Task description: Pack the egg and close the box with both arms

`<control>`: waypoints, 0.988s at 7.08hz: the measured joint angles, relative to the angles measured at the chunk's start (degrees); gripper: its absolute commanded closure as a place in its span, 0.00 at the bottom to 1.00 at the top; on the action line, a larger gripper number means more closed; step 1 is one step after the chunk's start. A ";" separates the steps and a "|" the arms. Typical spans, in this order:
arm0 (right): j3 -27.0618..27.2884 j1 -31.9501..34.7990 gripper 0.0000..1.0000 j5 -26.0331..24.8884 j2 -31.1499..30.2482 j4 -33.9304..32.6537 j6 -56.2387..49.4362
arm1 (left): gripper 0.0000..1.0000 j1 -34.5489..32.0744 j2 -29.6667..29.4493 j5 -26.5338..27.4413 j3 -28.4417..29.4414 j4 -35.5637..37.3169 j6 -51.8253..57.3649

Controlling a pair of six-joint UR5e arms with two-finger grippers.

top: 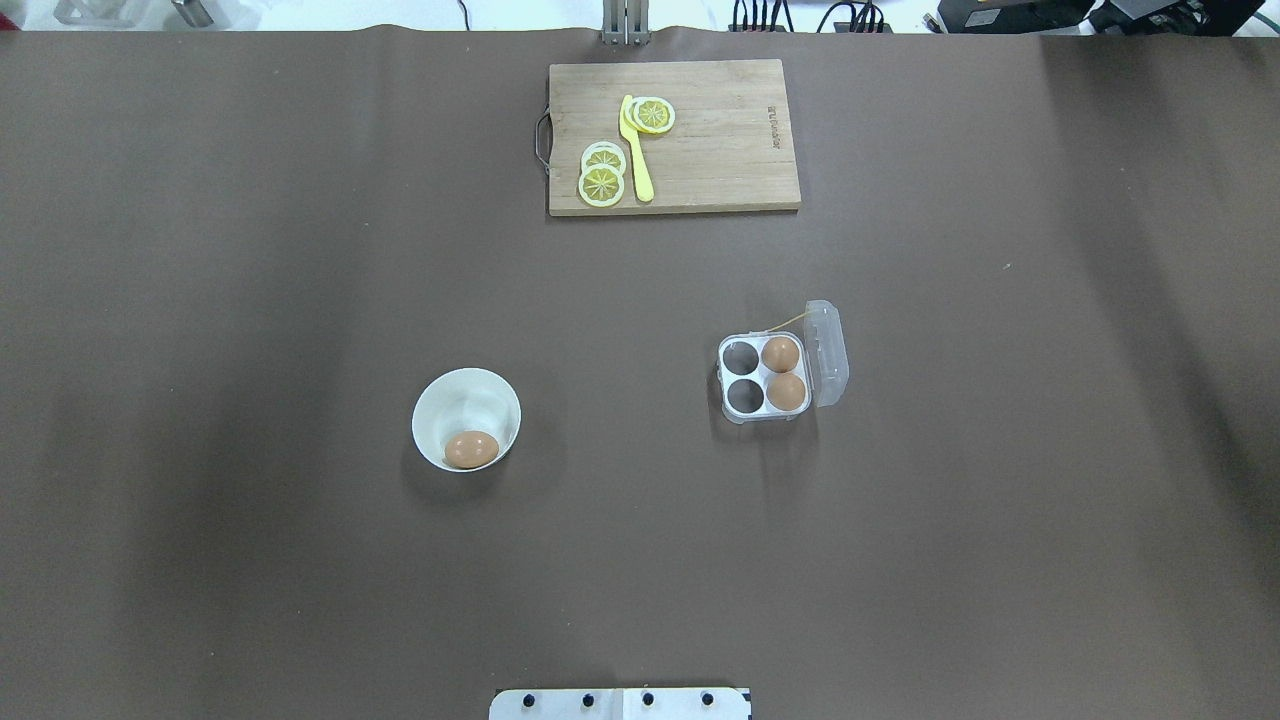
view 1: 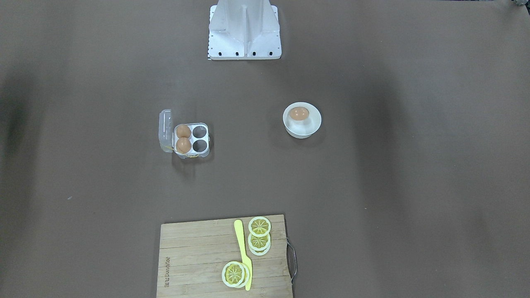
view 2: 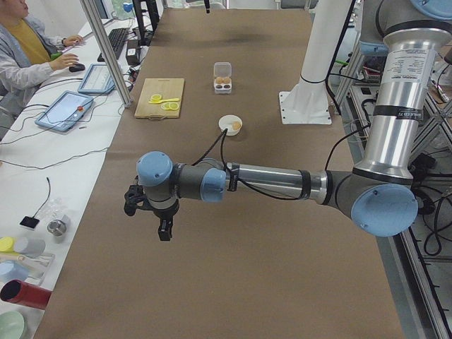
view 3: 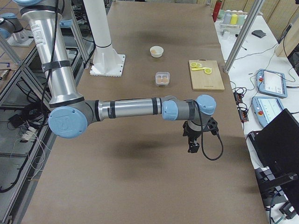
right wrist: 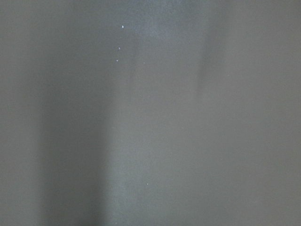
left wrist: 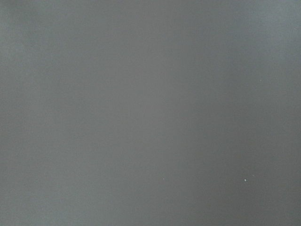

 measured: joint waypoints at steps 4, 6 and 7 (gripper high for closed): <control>0.11 -0.03 0.00 0.00 -0.42 -0.05 0.48 | 0.02 0.15 0.15 0.64 -0.31 -0.04 -0.45; 0.17 -0.02 0.00 0.01 -0.43 -0.04 0.57 | 0.02 0.18 0.12 0.49 -0.29 -0.08 -0.45; 0.20 -0.02 0.00 -0.01 -0.43 0.00 0.56 | 0.02 0.18 0.12 0.55 -0.14 -0.04 -0.37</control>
